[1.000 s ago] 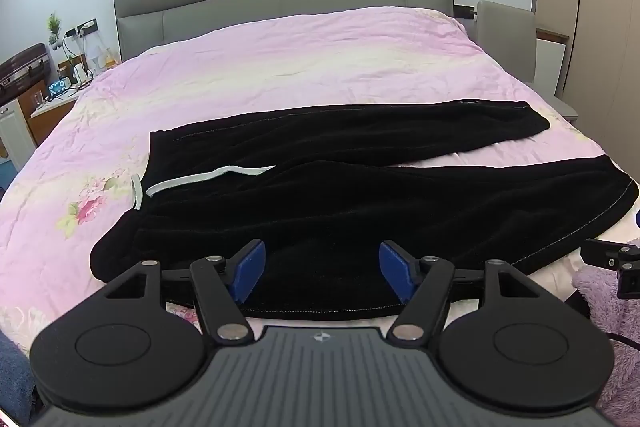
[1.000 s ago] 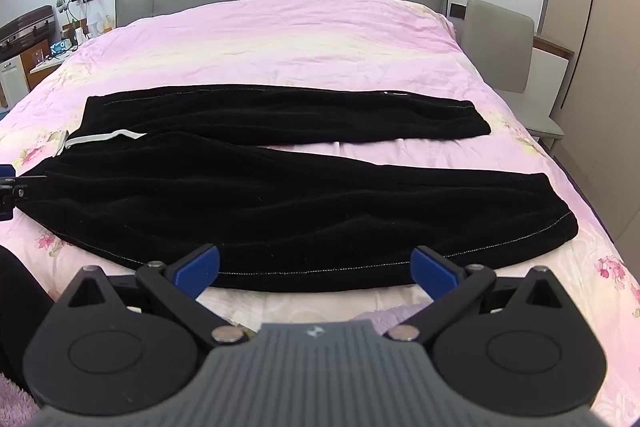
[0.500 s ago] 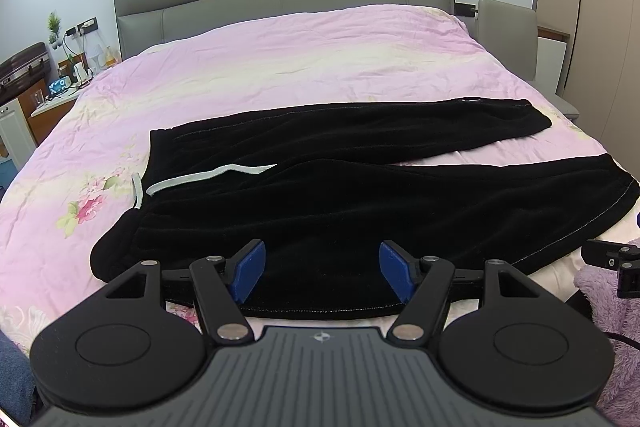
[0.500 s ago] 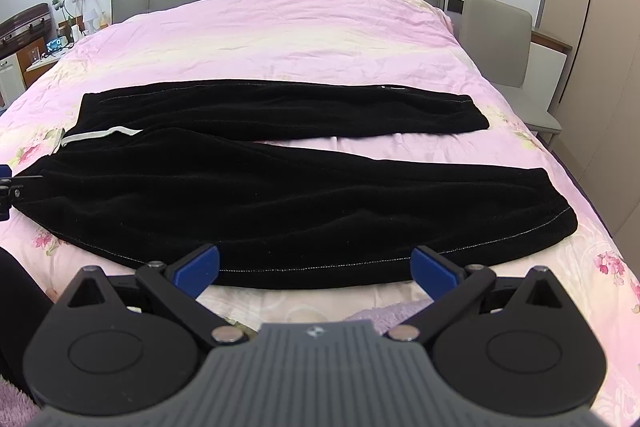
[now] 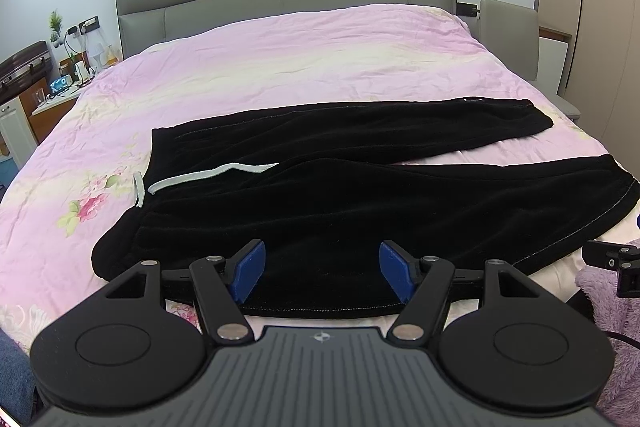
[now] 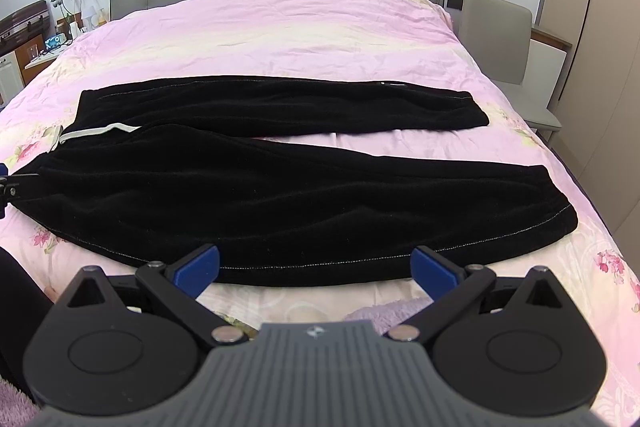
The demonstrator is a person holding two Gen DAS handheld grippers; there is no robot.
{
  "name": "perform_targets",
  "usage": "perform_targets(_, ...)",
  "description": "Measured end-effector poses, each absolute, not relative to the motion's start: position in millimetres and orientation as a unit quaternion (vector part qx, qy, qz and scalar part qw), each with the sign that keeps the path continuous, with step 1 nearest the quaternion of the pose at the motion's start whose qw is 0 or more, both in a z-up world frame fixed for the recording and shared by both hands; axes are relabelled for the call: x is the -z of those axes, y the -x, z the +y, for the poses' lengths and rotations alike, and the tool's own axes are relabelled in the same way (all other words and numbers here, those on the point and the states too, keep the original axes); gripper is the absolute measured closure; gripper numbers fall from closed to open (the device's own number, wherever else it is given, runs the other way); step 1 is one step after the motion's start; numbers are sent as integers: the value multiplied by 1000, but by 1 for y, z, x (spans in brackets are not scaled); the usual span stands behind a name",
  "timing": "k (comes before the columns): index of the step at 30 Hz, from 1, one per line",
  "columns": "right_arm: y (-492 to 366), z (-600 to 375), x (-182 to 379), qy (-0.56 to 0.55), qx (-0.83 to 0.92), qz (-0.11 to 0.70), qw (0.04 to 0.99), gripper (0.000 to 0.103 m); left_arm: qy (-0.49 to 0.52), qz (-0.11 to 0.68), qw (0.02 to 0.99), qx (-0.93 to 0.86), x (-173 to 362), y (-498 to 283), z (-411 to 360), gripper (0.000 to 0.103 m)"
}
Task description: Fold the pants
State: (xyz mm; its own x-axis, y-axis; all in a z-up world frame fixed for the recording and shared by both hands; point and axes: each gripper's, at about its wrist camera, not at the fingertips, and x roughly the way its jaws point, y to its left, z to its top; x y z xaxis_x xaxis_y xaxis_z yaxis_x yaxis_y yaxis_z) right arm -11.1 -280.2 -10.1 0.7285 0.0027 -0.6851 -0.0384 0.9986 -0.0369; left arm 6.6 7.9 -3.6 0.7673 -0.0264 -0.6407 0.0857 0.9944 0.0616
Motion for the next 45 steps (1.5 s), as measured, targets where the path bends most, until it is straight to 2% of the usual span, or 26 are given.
perform_targets(45, 10, -281, 14, 18, -15, 379, 925, 5, -45, 343, 938, 28, 6, -4, 10, 25)
